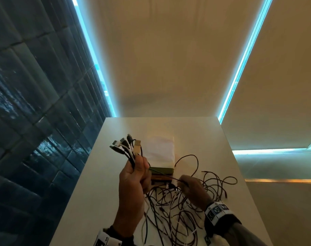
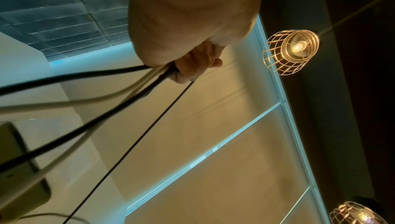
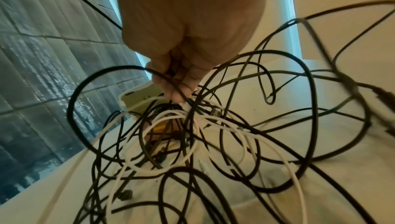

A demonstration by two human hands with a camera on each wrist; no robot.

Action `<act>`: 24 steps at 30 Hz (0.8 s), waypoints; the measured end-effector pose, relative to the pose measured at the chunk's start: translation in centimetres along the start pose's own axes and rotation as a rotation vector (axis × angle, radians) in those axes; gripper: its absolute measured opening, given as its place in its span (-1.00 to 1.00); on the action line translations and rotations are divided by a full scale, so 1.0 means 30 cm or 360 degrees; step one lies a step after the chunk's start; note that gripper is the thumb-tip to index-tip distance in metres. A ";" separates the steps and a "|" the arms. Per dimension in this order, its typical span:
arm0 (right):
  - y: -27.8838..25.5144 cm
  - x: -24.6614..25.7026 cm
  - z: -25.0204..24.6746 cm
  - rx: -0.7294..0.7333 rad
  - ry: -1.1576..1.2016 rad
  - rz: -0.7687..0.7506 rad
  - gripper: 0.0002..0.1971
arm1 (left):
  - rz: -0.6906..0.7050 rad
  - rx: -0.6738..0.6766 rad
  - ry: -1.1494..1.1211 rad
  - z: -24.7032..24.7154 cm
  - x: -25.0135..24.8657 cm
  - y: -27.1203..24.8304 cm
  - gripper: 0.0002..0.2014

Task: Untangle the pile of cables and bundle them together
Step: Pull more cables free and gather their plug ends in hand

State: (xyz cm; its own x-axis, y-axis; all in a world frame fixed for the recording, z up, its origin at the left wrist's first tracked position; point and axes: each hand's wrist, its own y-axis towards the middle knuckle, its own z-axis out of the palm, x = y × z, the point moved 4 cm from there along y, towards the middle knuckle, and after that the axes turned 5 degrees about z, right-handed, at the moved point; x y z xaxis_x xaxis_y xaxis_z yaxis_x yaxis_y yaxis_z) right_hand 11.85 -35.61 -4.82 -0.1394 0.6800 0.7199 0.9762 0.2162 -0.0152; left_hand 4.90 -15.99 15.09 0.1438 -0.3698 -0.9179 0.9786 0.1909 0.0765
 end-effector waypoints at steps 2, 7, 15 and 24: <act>-0.006 -0.041 0.001 0.0009 -0.0008 0.0071 -0.84 | 0.0049 0.0006 -0.0070 0.006 -0.037 -0.002 -0.67; -0.013 -0.087 -0.009 0.0075 0.0142 0.0236 -0.82 | 0.0152 -0.0086 -0.0221 0.010 -0.095 -0.007 -0.68; -0.007 0.038 -0.107 -0.0179 0.0923 0.0506 -0.83 | 0.0082 -0.0275 0.0315 -0.028 0.020 0.029 -0.72; -0.036 0.278 -0.191 -0.0274 0.0621 -0.0065 -0.84 | -0.0209 -0.0260 0.0798 -0.011 0.246 0.060 -0.85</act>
State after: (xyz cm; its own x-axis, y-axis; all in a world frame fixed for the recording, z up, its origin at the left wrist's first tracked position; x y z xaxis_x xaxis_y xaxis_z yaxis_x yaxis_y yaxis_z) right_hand 10.58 -34.18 5.19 -0.1377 0.3503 0.9265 0.9893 0.0947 0.1112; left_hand 7.67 -18.09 8.32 -0.1051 0.0715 -0.9919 0.9424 0.3257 -0.0764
